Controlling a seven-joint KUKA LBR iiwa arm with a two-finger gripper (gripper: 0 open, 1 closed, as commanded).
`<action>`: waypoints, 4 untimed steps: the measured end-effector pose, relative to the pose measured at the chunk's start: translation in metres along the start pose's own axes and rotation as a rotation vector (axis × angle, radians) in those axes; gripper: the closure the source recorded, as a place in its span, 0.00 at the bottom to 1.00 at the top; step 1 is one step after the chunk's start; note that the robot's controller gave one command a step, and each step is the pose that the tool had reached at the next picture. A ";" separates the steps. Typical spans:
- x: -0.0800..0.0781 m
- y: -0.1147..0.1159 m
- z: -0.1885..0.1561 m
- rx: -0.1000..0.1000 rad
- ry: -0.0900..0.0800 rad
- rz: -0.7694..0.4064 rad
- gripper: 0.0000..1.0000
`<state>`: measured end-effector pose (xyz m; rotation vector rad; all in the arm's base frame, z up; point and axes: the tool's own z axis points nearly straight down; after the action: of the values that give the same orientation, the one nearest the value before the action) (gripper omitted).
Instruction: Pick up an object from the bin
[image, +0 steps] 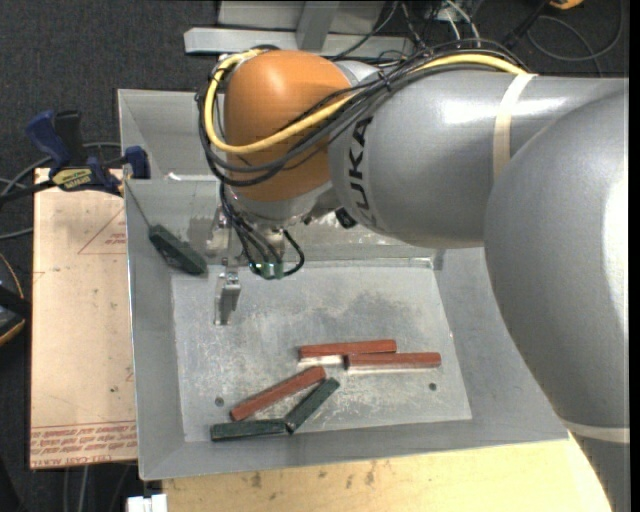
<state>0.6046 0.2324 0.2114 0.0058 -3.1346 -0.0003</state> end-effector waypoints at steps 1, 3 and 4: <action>-0.002 -0.001 -0.005 -0.001 -0.008 0.003 0.00; 0.057 -0.034 0.068 -0.003 -0.002 -0.062 0.00; 0.081 -0.029 0.130 -0.003 -0.010 -0.011 1.00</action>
Offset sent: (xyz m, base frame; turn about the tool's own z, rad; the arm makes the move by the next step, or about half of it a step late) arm -0.1031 -0.0025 -0.0827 -0.0067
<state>0.5228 0.2034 0.0819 0.0227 -3.1443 -0.0051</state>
